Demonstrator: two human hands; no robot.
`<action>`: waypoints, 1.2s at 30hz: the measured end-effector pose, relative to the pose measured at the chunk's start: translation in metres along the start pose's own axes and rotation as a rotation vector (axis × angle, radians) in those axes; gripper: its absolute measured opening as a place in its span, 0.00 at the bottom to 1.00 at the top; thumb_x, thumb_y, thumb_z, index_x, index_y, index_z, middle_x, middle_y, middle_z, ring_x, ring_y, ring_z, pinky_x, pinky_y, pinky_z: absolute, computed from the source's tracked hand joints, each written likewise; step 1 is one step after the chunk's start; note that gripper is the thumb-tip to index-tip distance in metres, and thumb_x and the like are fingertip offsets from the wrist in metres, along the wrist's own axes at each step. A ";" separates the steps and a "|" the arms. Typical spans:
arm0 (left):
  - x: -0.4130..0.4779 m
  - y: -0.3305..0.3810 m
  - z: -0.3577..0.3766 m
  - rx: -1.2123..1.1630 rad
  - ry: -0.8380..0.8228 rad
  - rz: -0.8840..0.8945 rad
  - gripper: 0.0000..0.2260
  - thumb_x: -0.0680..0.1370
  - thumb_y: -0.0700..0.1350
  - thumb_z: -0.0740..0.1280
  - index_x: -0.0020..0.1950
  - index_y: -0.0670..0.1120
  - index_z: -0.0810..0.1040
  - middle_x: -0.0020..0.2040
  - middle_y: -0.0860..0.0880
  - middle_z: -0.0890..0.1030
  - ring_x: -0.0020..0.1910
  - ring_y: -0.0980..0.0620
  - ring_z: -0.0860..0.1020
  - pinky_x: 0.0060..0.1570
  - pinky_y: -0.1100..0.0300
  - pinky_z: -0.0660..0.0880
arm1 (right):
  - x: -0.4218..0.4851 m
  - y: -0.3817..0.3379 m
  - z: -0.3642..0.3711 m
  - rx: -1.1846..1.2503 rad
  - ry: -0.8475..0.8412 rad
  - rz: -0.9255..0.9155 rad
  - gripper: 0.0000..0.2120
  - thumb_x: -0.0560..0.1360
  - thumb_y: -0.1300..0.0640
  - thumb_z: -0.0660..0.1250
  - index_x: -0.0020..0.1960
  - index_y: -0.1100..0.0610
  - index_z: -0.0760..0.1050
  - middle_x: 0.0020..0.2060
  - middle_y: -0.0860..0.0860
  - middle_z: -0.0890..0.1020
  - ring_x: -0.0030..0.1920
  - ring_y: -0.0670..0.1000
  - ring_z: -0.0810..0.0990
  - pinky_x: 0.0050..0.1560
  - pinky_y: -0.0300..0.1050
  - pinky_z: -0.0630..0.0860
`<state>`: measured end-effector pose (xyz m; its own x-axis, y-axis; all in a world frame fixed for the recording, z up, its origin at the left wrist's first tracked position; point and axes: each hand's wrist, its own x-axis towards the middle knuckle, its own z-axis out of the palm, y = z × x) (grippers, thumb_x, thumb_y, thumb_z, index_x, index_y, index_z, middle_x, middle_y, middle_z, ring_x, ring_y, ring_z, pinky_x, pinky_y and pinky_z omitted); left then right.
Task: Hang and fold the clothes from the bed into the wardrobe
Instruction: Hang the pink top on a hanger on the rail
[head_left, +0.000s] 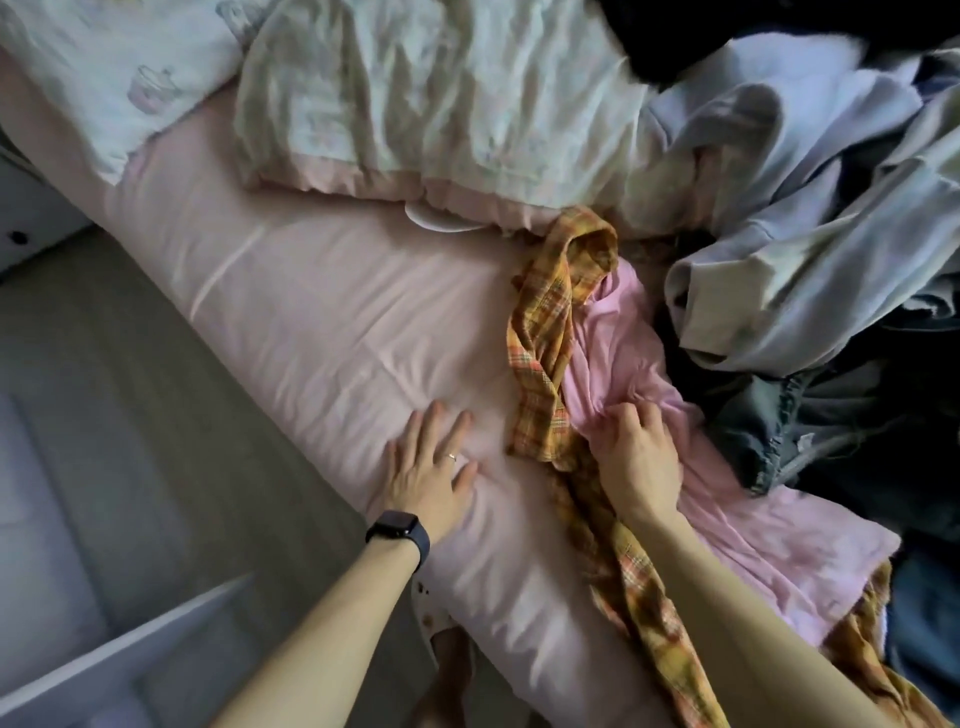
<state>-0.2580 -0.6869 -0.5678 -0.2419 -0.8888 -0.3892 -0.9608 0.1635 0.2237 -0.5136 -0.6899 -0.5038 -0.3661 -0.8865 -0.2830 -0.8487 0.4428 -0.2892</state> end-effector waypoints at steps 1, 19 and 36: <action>0.001 0.000 -0.002 0.003 -0.039 -0.001 0.30 0.82 0.62 0.51 0.80 0.63 0.40 0.82 0.54 0.41 0.80 0.48 0.40 0.75 0.44 0.52 | 0.003 0.002 -0.002 0.010 0.013 0.013 0.13 0.78 0.51 0.67 0.60 0.56 0.77 0.61 0.55 0.77 0.59 0.61 0.76 0.48 0.55 0.77; -0.088 0.106 -0.389 -0.549 0.049 0.118 0.30 0.76 0.49 0.67 0.78 0.54 0.62 0.70 0.47 0.75 0.69 0.45 0.72 0.65 0.52 0.71 | -0.112 -0.124 -0.420 0.842 0.242 -0.125 0.10 0.75 0.56 0.56 0.38 0.49 0.73 0.28 0.41 0.75 0.30 0.40 0.71 0.34 0.41 0.66; -0.305 0.063 -0.423 -0.790 0.422 -0.130 0.06 0.77 0.43 0.72 0.43 0.55 0.81 0.41 0.58 0.82 0.40 0.65 0.76 0.44 0.63 0.74 | -0.159 -0.204 -0.436 1.090 -0.314 -0.410 0.12 0.79 0.61 0.58 0.41 0.56 0.77 0.39 0.54 0.78 0.45 0.52 0.75 0.46 0.47 0.70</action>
<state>-0.1878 -0.5869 -0.0567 0.0810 -0.9883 -0.1290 -0.5664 -0.1521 0.8100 -0.4485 -0.6979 -0.0011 0.0924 -0.9835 -0.1554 -0.0564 0.1507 -0.9870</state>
